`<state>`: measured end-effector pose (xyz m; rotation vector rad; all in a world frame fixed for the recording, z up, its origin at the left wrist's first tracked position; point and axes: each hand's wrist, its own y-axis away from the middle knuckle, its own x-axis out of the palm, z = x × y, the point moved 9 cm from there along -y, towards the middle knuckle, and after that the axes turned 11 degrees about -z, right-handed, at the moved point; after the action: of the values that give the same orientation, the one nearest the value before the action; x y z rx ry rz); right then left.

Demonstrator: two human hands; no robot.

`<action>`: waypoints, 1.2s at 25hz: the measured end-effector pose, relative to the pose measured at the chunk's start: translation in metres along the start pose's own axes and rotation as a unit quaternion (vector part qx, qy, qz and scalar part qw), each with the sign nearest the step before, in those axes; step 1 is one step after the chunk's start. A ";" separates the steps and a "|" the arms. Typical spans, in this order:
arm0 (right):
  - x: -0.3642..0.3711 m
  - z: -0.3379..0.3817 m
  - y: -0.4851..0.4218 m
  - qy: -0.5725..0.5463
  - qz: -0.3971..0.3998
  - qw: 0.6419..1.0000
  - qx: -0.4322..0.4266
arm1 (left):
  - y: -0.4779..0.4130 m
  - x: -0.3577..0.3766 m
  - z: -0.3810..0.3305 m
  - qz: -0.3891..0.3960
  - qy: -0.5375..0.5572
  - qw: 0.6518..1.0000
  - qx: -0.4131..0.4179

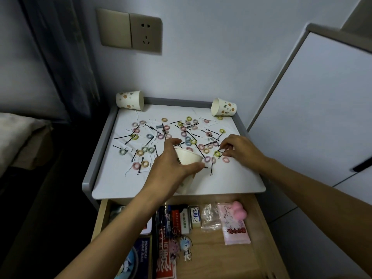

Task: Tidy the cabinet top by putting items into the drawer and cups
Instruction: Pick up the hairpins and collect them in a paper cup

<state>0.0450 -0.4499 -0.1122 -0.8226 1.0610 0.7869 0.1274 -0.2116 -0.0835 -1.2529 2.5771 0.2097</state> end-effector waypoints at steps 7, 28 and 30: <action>0.002 -0.006 0.009 0.000 -0.029 0.999 0.021 | 0.000 0.005 0.001 0.007 0.004 1.000 0.001; 0.002 -0.001 0.016 0.063 -0.060 0.995 0.045 | 0.002 0.006 -0.001 0.015 -0.006 1.000 0.001; -0.015 -0.002 0.018 0.098 -0.095 0.989 0.054 | 0.003 0.006 -0.003 0.017 -0.022 0.999 0.016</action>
<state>0.0246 -0.4459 -0.1022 -0.9056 1.1691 0.4912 0.1213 -0.2149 -0.0825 -1.1808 2.5550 0.2011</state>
